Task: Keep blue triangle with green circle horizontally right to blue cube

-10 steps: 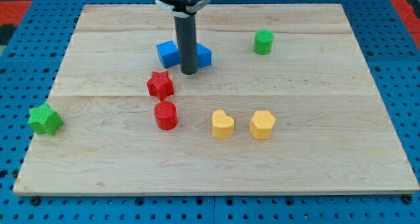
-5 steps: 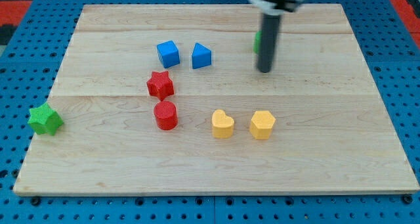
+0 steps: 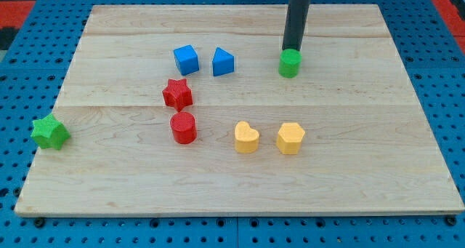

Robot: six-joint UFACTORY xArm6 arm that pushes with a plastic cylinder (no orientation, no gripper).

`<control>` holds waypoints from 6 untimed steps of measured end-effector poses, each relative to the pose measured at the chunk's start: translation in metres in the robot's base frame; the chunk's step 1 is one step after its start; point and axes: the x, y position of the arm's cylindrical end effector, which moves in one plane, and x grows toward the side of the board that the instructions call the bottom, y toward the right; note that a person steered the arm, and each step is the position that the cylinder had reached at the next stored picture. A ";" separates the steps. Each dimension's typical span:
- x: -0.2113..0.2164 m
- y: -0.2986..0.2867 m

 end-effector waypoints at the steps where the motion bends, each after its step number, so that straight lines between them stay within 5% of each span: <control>1: 0.001 0.012; 2: 0.028 0.073; 6: -0.001 0.008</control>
